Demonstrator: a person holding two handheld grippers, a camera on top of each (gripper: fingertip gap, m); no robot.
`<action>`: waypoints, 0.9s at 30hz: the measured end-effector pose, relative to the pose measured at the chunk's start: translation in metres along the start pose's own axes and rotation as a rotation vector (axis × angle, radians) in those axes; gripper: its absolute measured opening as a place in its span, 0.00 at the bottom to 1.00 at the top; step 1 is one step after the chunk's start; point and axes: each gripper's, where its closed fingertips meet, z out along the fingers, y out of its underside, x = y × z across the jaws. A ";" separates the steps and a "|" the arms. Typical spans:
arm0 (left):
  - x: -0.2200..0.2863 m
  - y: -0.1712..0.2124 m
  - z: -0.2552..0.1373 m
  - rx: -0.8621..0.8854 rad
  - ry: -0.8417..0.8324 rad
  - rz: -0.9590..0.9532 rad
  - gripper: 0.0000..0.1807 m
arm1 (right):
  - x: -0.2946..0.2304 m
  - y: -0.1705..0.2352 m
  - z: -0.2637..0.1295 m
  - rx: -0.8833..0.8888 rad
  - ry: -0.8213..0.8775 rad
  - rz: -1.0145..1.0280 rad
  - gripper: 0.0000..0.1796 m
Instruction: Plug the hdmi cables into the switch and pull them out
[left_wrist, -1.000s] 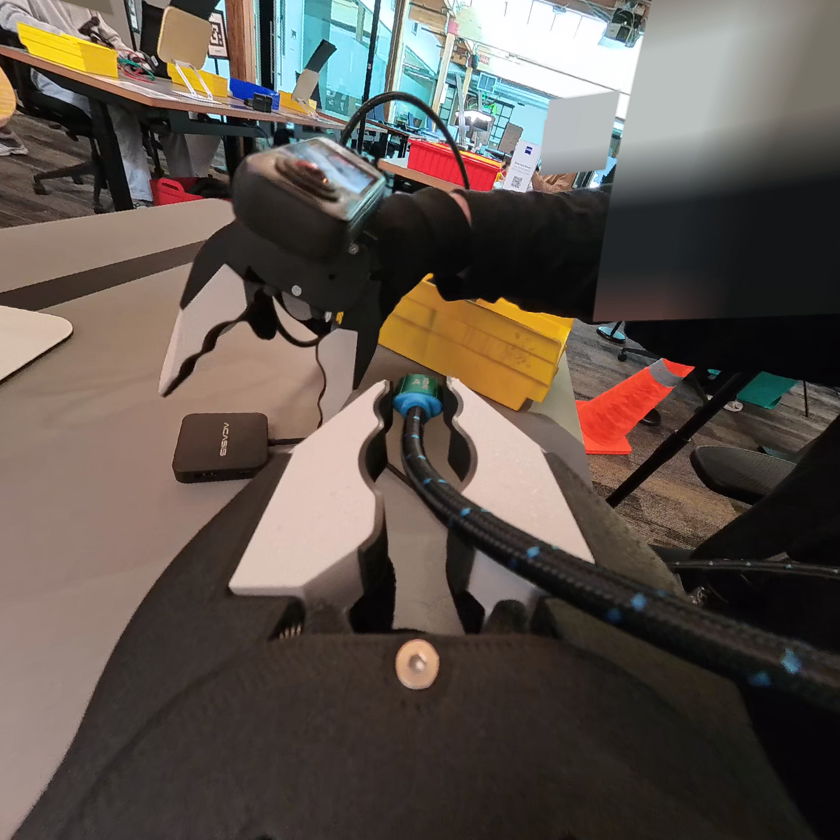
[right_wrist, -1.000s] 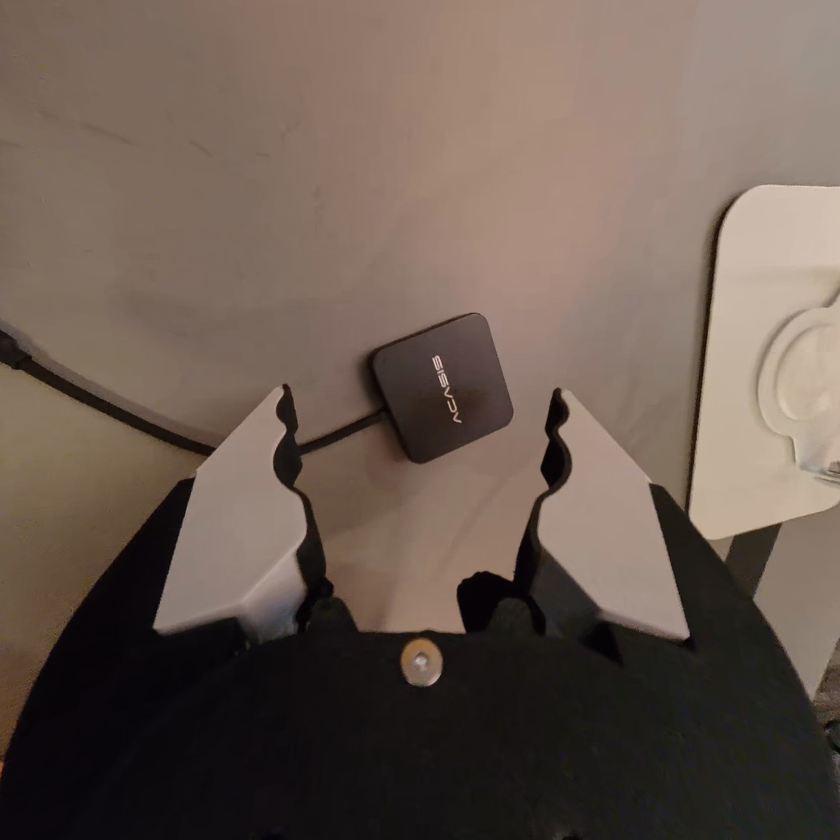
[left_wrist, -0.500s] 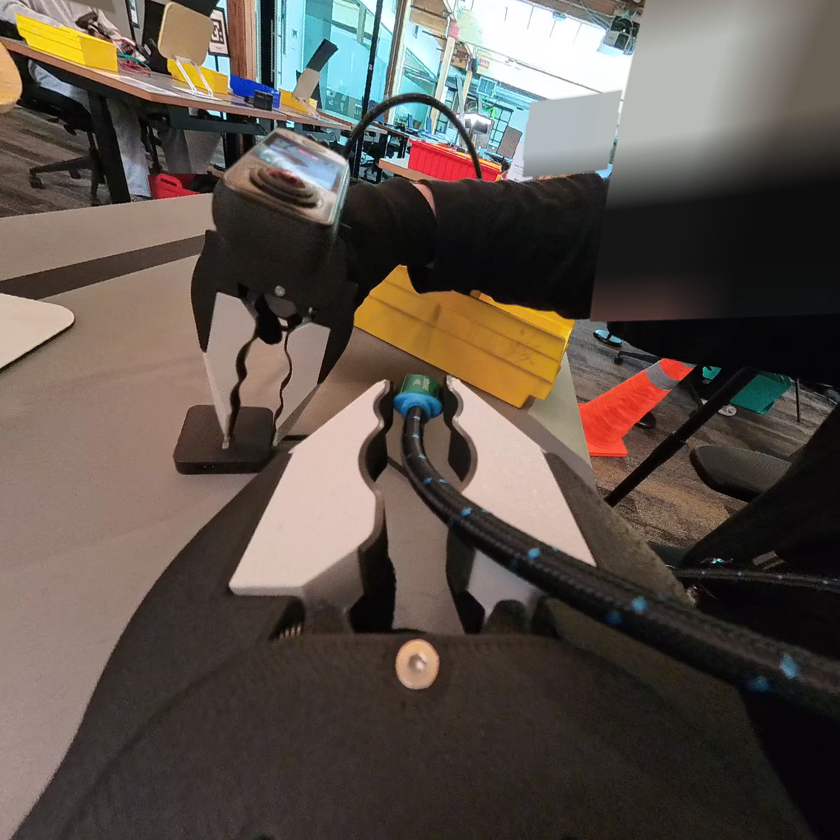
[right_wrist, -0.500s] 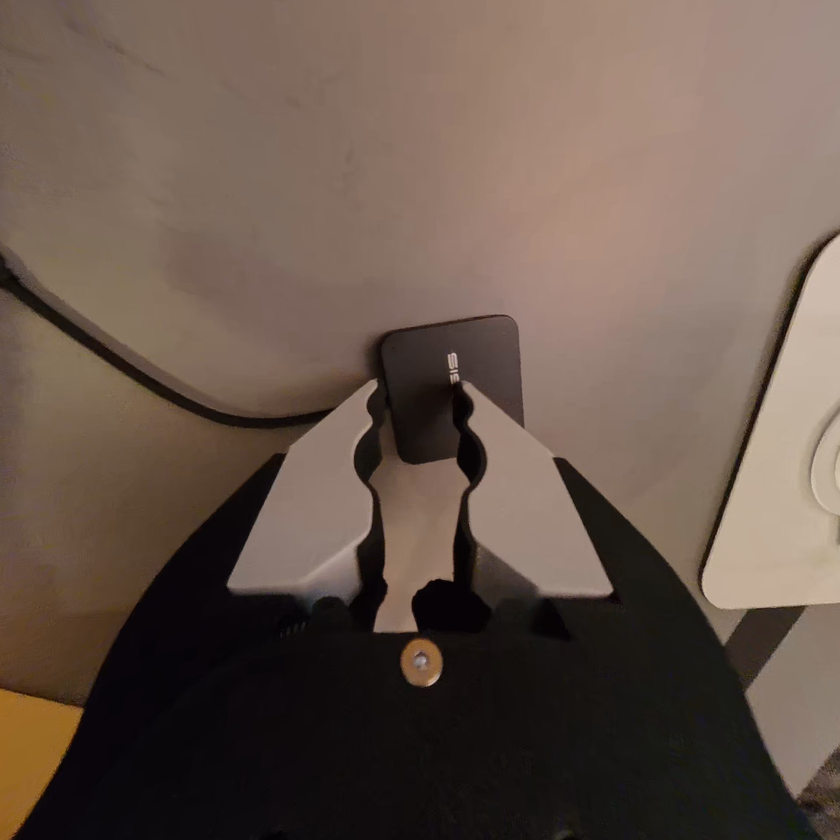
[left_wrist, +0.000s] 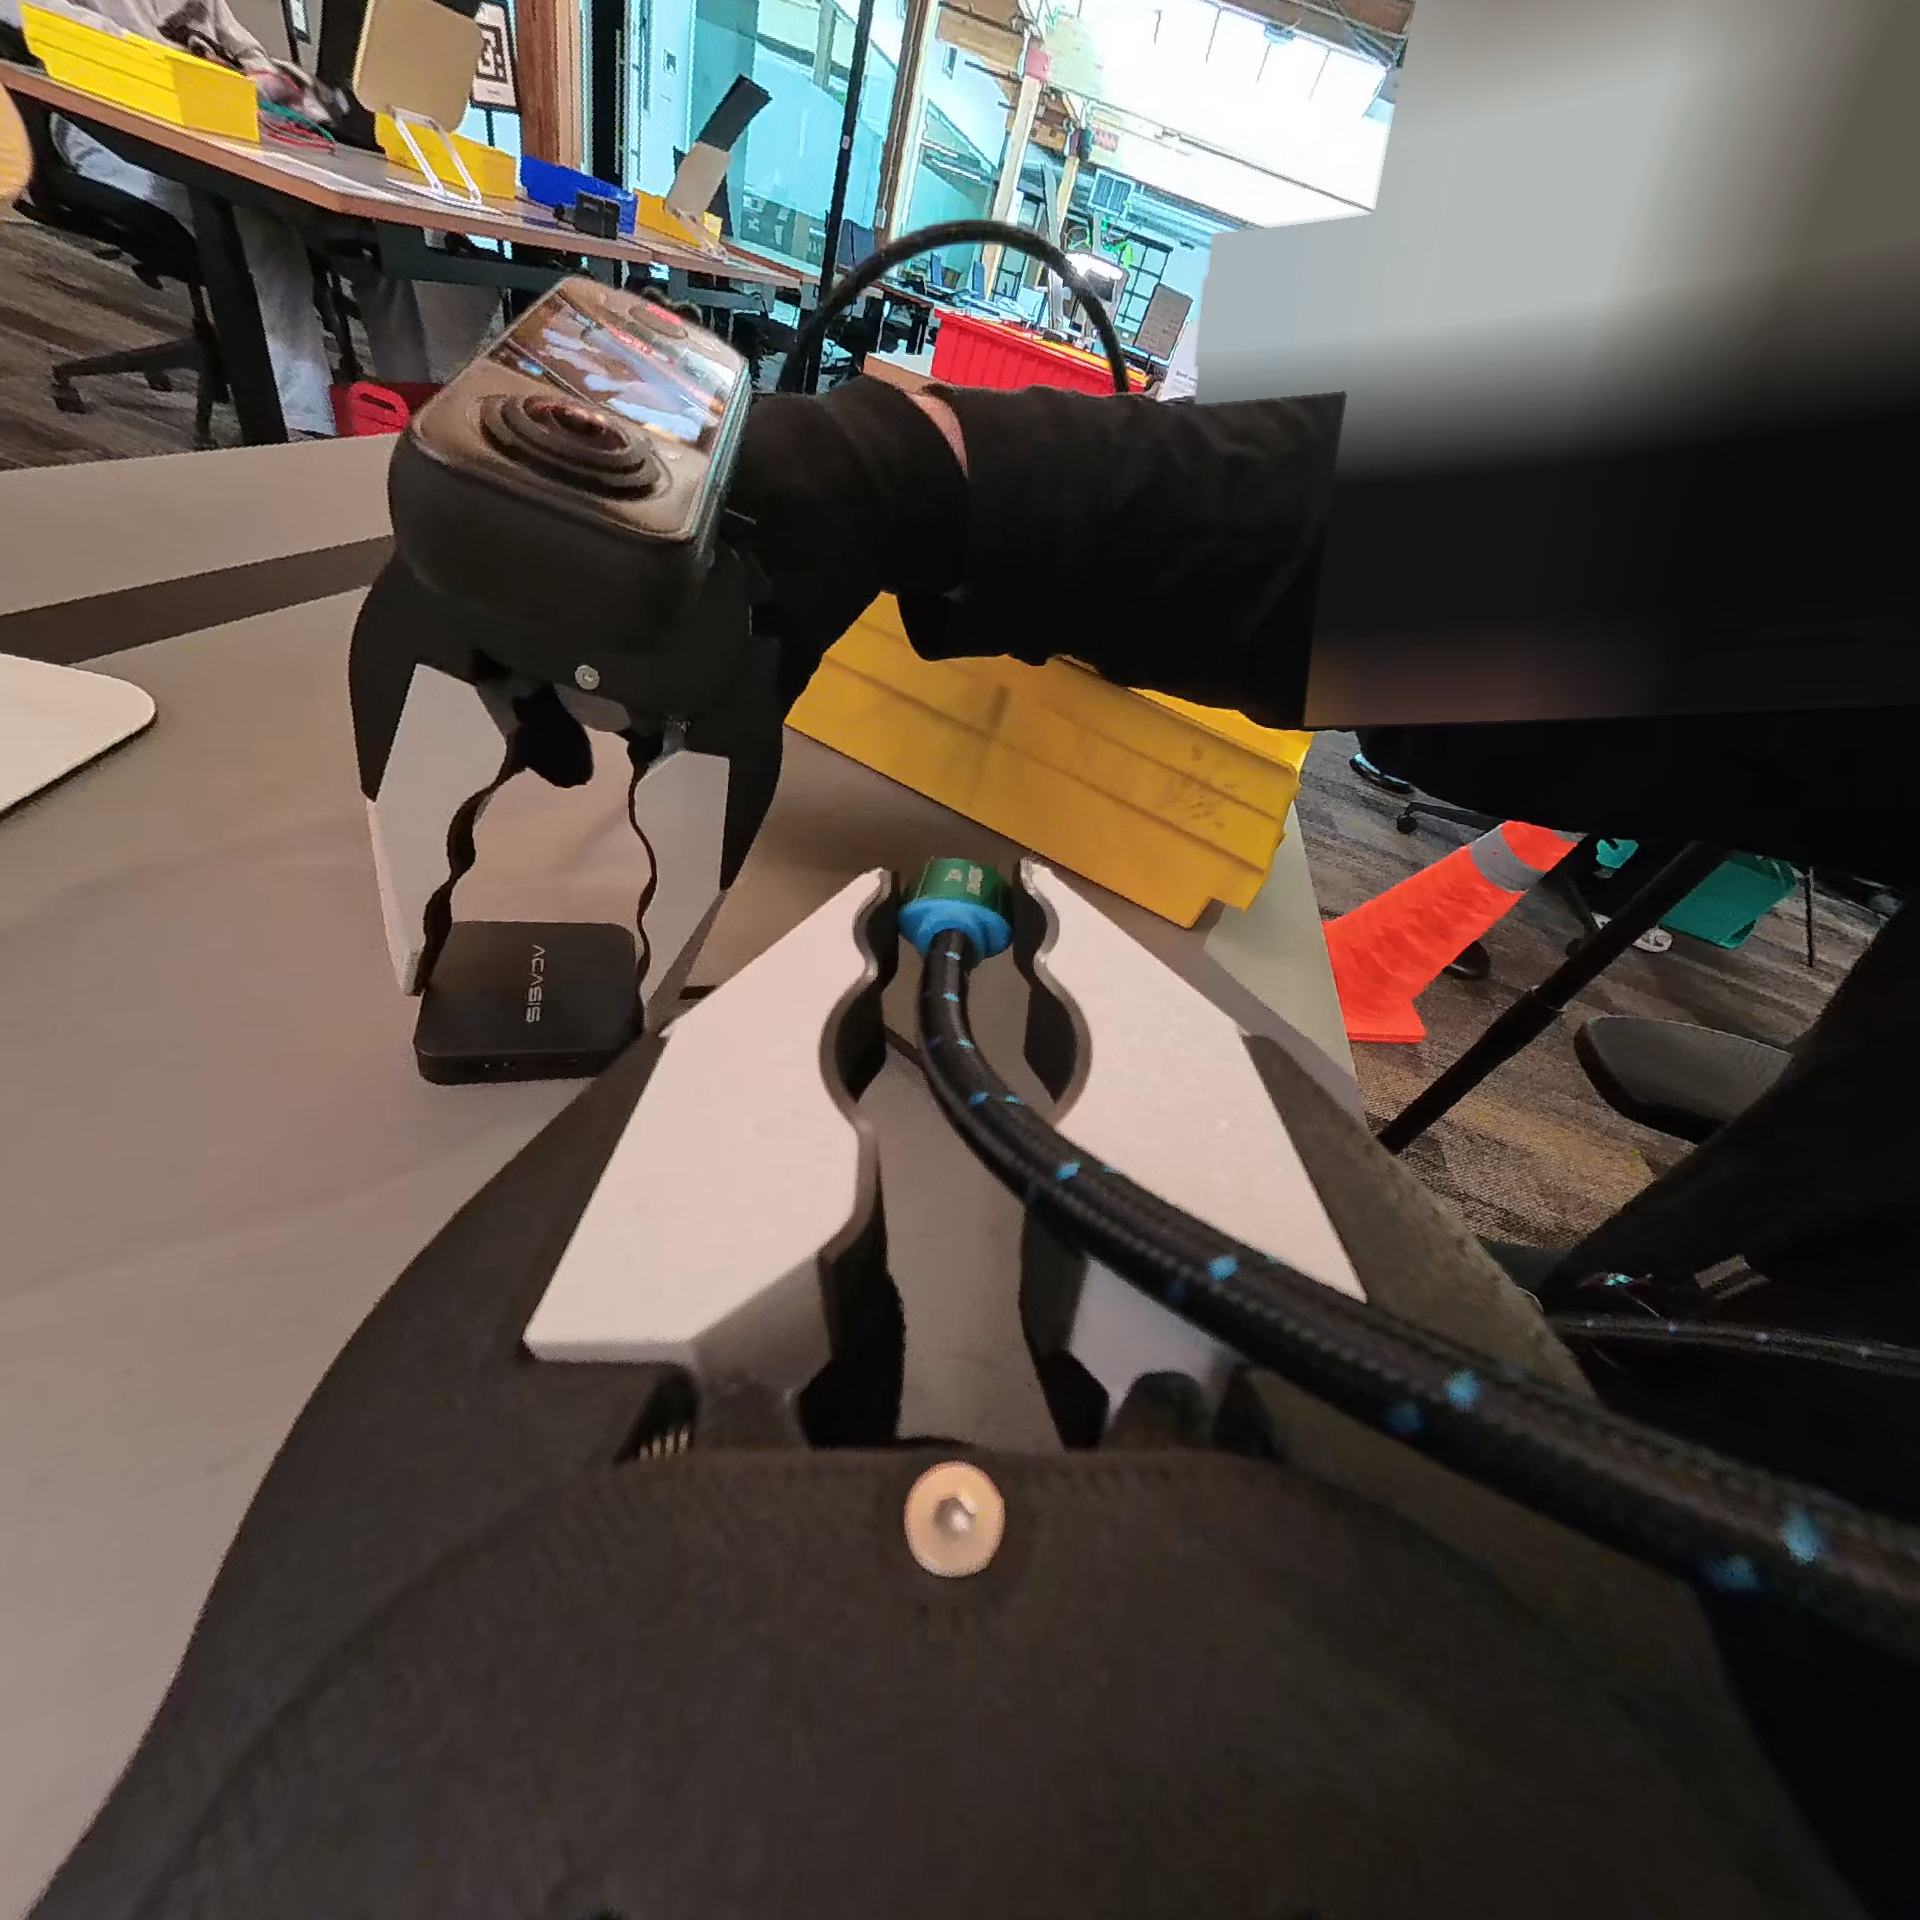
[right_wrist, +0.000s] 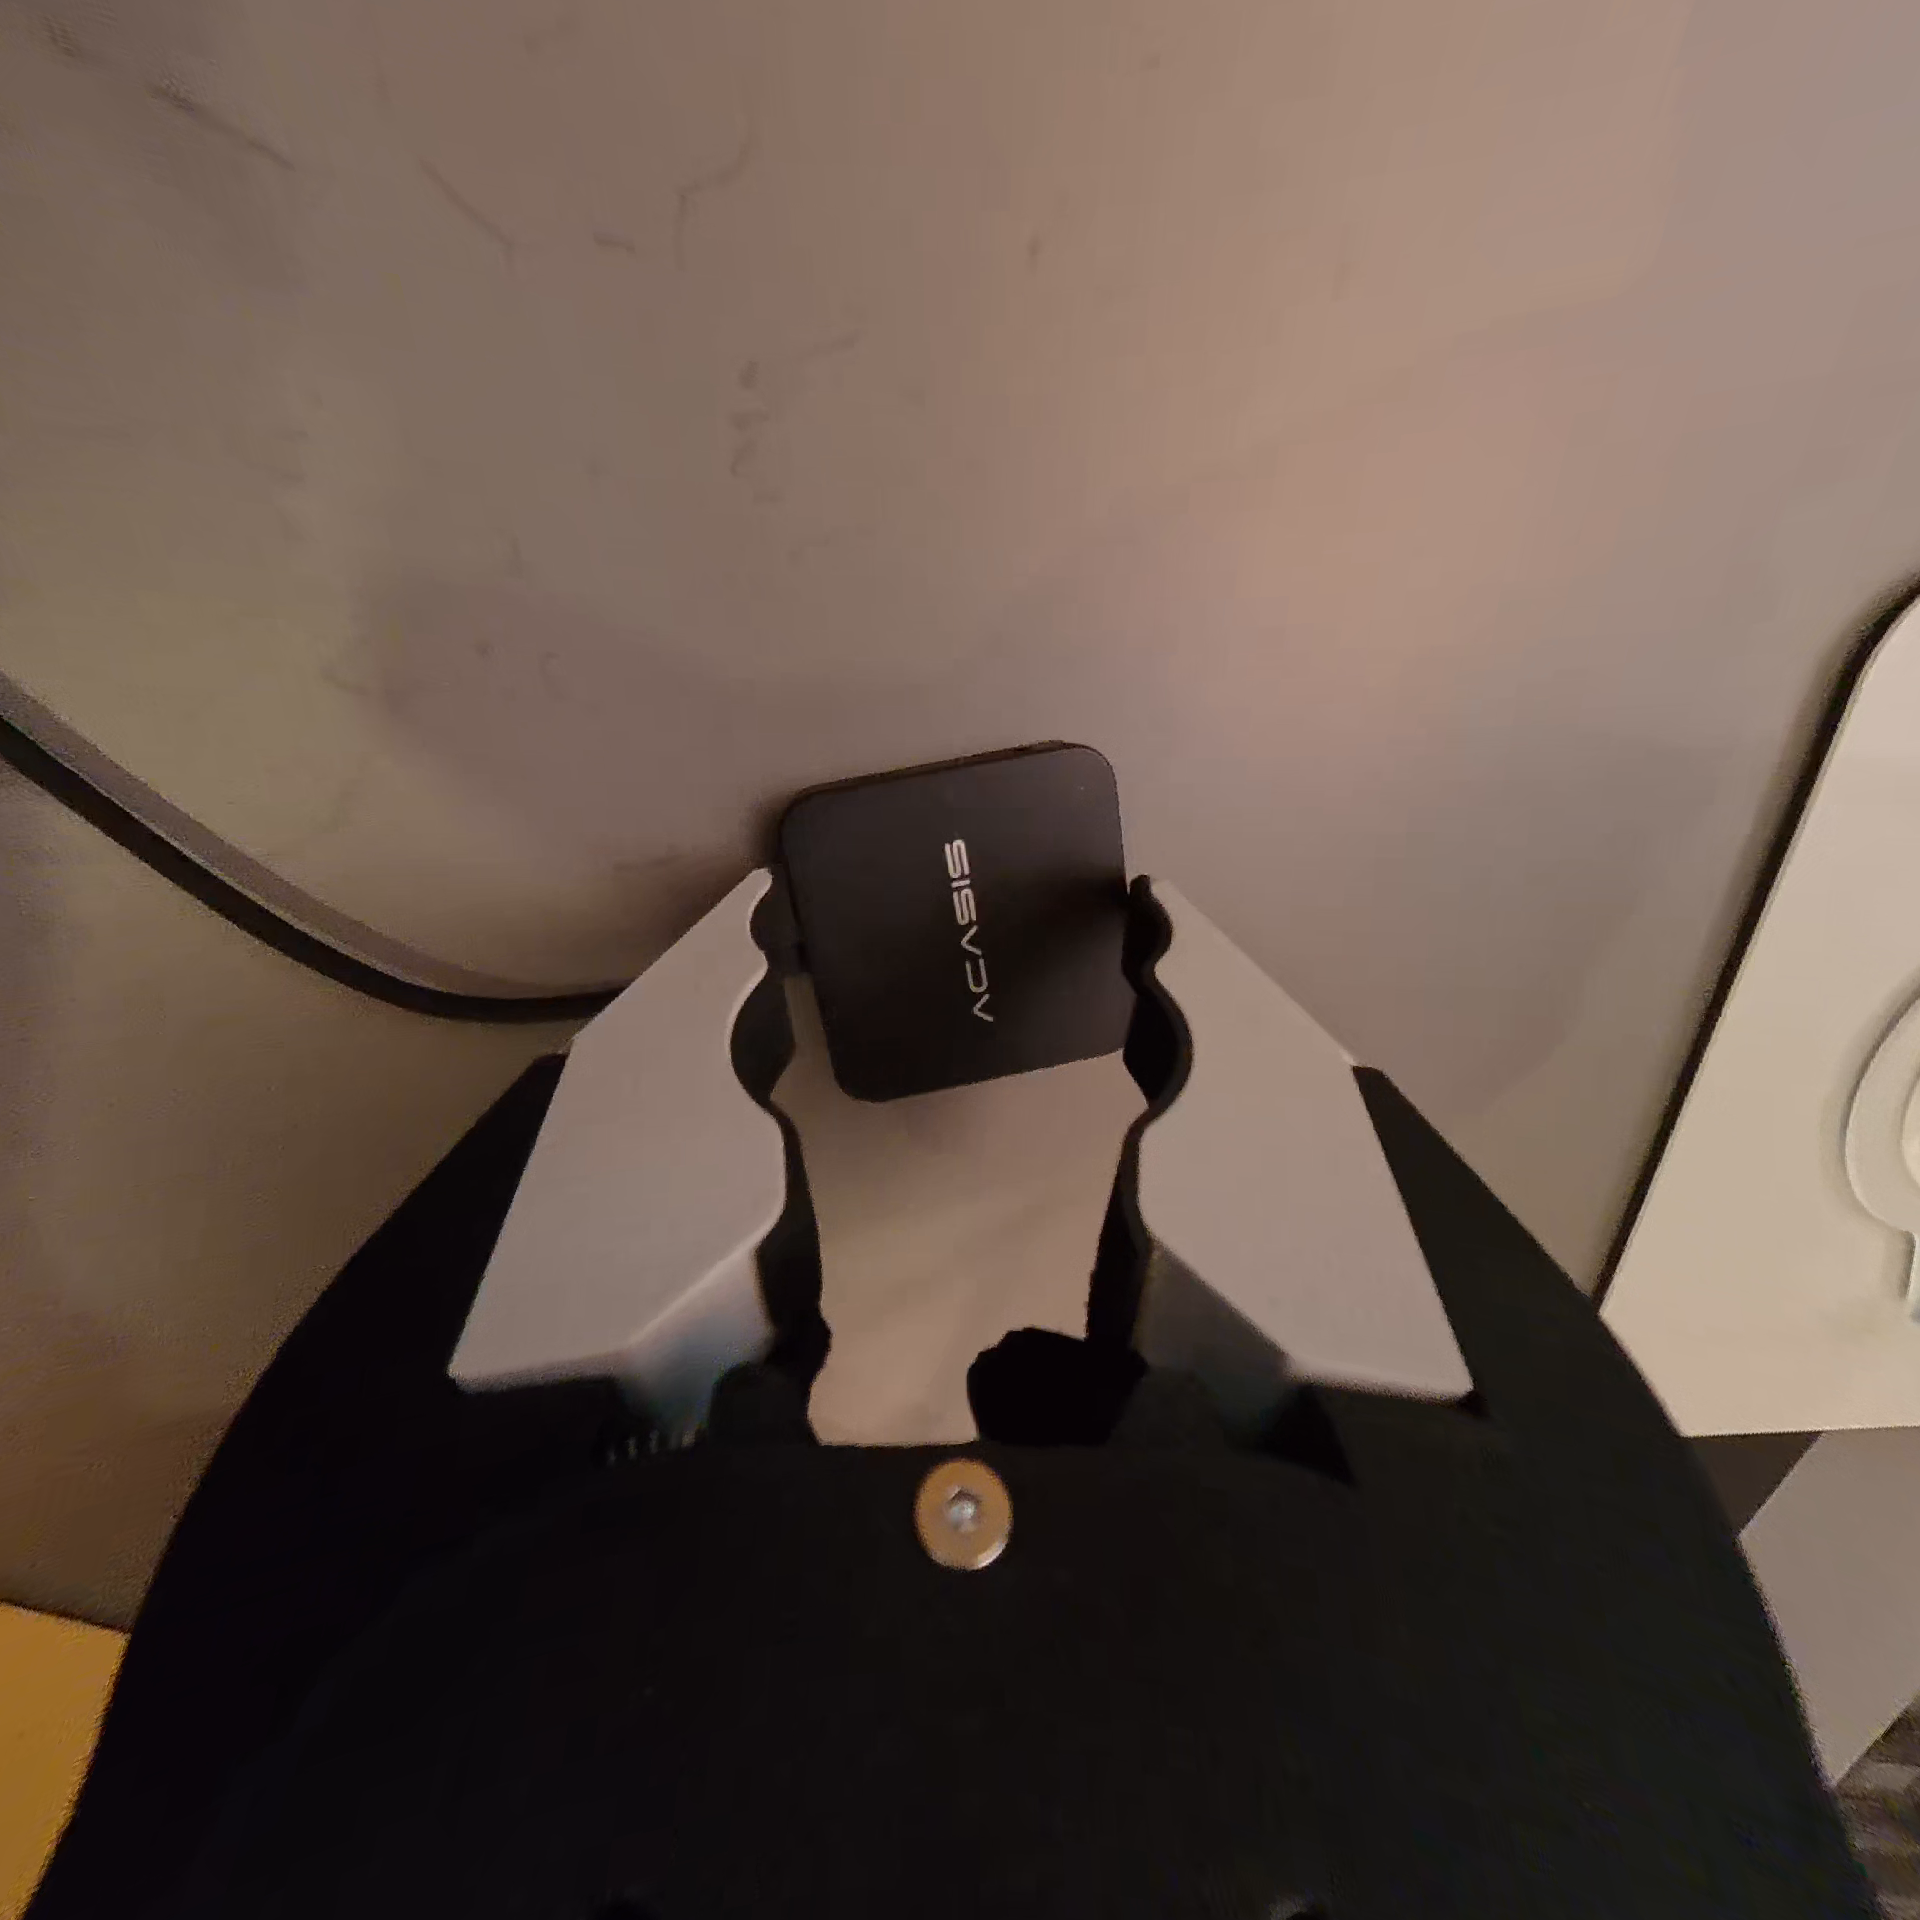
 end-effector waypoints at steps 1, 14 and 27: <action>-0.001 -0.001 -0.001 0.002 -0.002 0.000 0.10 | 0.000 0.000 0.000 0.003 0.000 -0.001 0.34; -0.006 -0.001 -0.004 0.010 -0.015 -0.003 0.11 | -0.016 -0.007 -0.006 0.083 -0.063 0.056 0.34; -0.022 0.005 -0.004 -0.004 -0.103 -0.011 0.10 | -0.040 -0.044 -0.046 0.315 -0.088 0.109 0.33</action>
